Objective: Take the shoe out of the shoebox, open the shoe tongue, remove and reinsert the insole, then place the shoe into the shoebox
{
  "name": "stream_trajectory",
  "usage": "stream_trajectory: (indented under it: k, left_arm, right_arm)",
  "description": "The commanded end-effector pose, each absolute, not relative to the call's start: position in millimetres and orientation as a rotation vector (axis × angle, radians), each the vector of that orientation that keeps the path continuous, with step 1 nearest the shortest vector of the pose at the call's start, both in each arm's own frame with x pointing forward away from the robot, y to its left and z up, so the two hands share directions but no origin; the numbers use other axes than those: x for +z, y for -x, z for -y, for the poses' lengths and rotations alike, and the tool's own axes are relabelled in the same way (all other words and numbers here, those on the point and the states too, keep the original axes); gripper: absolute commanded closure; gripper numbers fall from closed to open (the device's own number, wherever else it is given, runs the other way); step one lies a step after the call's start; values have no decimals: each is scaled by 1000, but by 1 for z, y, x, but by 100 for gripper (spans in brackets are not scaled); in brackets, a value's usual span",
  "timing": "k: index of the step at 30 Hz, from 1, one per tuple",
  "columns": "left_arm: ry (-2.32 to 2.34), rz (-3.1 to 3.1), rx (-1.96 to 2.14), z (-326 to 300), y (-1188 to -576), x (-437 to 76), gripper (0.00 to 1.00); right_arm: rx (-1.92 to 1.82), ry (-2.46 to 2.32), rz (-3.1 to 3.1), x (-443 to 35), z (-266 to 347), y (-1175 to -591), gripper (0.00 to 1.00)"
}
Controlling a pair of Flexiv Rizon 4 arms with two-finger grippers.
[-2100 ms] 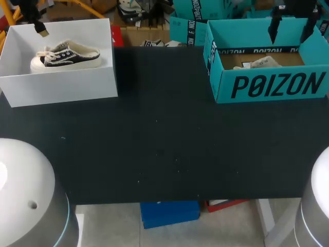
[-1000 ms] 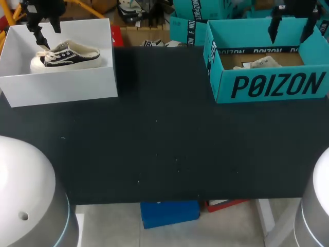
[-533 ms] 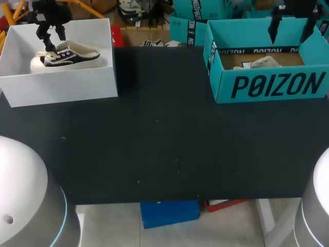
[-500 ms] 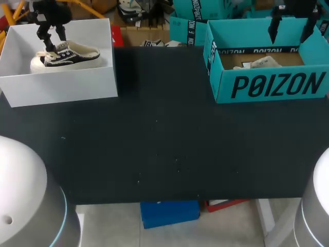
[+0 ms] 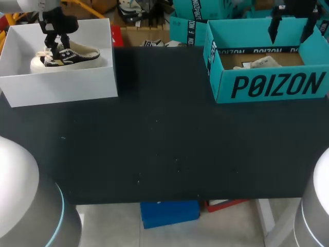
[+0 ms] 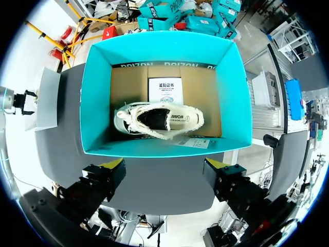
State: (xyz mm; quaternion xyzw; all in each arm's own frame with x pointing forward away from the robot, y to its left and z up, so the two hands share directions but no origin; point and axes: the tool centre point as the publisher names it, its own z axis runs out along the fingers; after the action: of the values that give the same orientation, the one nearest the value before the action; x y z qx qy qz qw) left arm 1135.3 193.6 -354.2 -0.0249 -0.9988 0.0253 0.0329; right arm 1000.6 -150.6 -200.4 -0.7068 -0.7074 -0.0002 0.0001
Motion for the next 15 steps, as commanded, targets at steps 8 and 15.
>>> stream_trajectory:
  k: [8,15]
  left_arm:
    - [62,3057,57,-190,-1124,-393,8]
    - [-2,3044,15,-194,-1125,-410,12]
  right_arm:
    - [0,2221,2222,-200,150,-1001,0]
    - [0,2221,2222,-200,150,-1001,0]
